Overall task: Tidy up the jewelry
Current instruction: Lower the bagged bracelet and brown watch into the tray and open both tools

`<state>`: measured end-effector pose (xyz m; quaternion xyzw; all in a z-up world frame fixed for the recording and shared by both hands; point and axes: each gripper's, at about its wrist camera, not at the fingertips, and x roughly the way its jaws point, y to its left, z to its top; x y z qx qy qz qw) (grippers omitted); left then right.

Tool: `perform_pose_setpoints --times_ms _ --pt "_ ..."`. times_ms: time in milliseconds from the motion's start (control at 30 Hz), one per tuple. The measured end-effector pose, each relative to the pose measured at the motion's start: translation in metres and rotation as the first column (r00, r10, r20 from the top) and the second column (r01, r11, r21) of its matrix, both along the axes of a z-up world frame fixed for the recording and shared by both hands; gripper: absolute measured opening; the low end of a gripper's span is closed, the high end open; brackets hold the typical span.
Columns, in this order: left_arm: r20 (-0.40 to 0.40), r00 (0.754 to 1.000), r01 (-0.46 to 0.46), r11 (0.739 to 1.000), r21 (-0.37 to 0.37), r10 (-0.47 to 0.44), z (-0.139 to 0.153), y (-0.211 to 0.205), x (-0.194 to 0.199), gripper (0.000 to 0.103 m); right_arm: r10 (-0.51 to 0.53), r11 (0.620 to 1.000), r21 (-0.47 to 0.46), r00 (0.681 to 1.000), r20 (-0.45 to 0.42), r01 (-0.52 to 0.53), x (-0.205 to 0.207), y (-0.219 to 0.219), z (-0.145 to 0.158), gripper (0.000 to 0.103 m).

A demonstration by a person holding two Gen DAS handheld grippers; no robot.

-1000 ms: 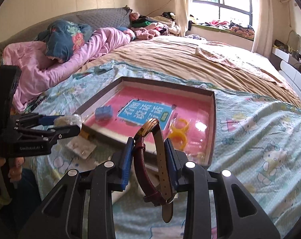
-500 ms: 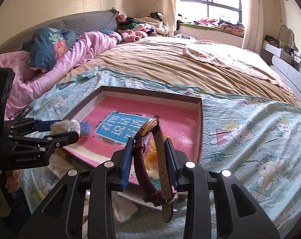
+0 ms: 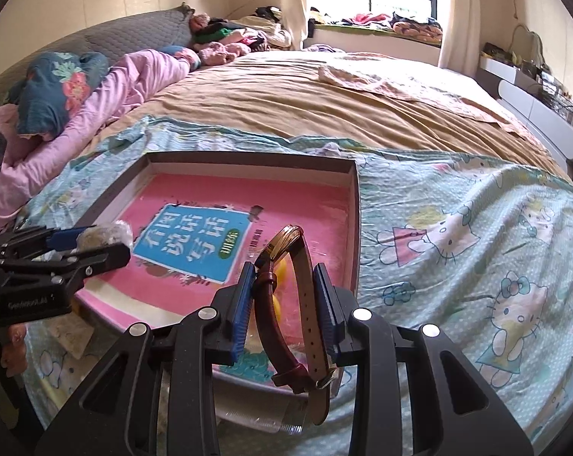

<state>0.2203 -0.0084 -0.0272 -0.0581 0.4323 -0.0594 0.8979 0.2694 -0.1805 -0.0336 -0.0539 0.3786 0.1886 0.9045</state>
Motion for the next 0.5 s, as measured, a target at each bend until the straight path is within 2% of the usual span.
perform_pose_setpoints --times_ms 500 --pt "-0.026 0.999 0.029 0.999 0.025 -0.029 -0.013 -0.006 0.007 0.056 -0.072 0.997 -0.014 0.996 -0.047 0.072 0.015 0.004 -0.021 0.033"
